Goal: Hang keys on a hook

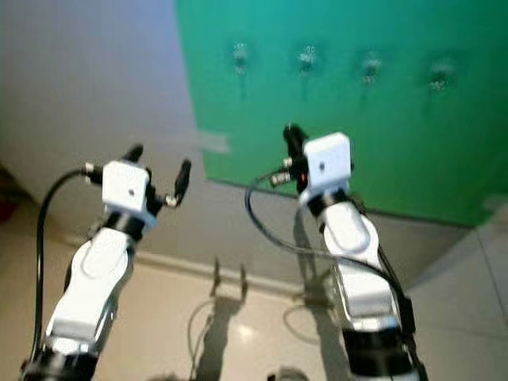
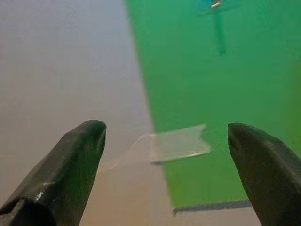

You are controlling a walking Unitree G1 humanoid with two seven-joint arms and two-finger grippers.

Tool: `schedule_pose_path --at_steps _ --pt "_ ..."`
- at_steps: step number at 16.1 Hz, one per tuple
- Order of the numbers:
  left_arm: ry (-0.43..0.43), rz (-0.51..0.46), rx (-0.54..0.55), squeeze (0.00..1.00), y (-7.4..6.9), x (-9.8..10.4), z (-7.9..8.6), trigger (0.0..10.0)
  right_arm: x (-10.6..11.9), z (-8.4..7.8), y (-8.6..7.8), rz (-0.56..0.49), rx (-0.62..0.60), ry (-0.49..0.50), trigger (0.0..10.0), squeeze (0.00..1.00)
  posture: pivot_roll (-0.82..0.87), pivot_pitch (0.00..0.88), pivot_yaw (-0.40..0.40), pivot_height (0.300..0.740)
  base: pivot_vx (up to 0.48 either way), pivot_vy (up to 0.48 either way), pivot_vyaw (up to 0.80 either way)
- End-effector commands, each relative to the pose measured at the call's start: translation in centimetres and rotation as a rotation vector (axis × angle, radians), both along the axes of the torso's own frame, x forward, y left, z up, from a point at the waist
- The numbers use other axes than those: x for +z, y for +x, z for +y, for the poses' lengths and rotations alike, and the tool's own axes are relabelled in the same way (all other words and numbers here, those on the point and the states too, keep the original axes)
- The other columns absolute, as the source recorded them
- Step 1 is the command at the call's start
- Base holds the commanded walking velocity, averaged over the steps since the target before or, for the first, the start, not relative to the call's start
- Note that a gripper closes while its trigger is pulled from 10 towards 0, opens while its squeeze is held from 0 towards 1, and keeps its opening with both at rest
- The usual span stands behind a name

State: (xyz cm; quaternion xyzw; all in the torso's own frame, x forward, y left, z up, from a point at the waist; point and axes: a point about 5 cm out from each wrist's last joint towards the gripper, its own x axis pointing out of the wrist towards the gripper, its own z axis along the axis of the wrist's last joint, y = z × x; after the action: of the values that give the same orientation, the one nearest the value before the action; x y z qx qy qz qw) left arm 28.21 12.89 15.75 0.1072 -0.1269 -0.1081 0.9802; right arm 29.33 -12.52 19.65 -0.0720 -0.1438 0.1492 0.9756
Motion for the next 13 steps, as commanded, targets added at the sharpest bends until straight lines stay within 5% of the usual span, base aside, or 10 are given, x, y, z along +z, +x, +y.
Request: schedule_pose_path --at_steps 1,6,13 --pt "0.034 -0.008 -0.019 0.00 0.0 0.2 0.1 10.0 0.3 0.5 0.2 0.013 0.027 0.032 10.0 0.00 -0.09 0.082 0.037 0.740 0.000 0.000 0.00" --pt "0.065 -0.031 -0.138 0.00 -0.2 1.3 -1.1 10.0 1.5 1.4 1.8 0.024 0.067 0.091 10.0 0.00 -0.08 0.084 0.035 0.740 0.000 0.000 0.00" --pt "0.058 -0.048 -0.129 0.00 -0.1 2.1 -0.7 10.0 2.5 4.1 4.2 0.076 0.212 0.166 10.0 0.00 -0.06 0.092 0.017 0.740 0.000 0.000 0.00"
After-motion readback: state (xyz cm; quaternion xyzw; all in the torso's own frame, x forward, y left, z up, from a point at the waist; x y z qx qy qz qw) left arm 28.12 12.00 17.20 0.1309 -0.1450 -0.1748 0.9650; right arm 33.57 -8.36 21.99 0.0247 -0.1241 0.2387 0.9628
